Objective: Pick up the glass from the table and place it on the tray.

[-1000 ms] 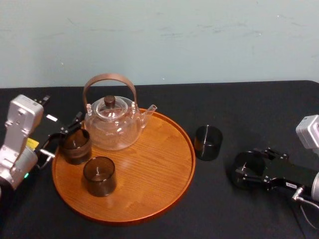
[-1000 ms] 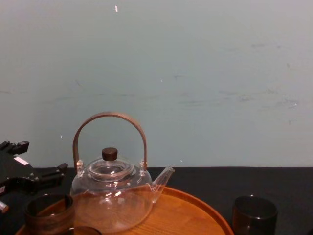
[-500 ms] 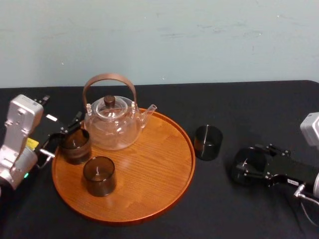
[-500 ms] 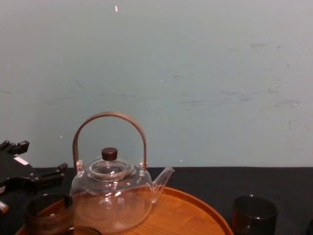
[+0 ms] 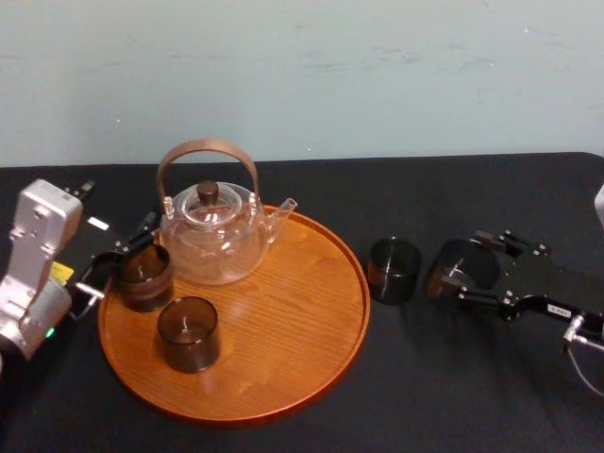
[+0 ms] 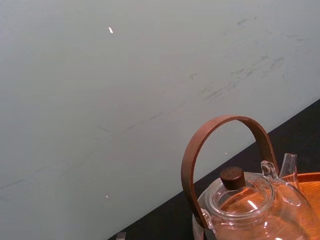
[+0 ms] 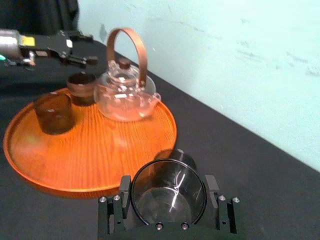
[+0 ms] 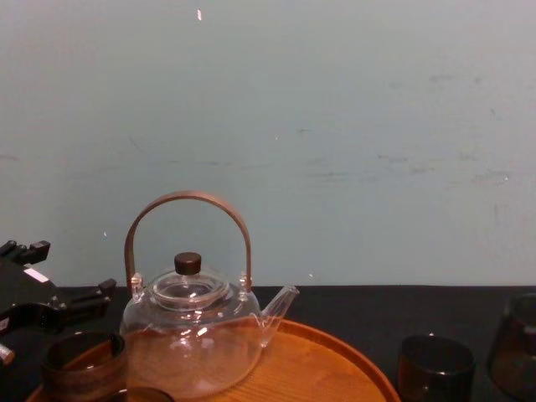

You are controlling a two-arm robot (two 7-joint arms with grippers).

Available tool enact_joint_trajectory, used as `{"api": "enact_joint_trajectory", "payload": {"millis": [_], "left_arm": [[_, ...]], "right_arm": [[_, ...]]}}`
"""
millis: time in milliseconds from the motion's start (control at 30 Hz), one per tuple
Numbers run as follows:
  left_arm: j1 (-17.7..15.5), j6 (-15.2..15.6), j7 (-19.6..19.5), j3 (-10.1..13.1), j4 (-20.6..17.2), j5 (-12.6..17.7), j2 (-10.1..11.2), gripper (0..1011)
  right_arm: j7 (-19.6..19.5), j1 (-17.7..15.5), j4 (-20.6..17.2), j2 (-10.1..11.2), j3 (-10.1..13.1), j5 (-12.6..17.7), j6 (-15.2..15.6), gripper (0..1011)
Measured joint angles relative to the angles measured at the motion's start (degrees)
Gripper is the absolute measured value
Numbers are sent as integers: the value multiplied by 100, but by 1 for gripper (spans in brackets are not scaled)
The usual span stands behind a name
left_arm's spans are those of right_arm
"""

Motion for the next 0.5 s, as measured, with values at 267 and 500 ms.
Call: {"api": "enact_joint_trajectory", "payload": {"millis": [267,500], "left_arm": [[0,0,0,0,0,0,0,1001],[0,0,0,0,0,0,0,1001]], "right_arm": [[232,323,-63,-52,-260,52,-83,903],[383,670,-15,-227,-645,33,-116,903]]}}
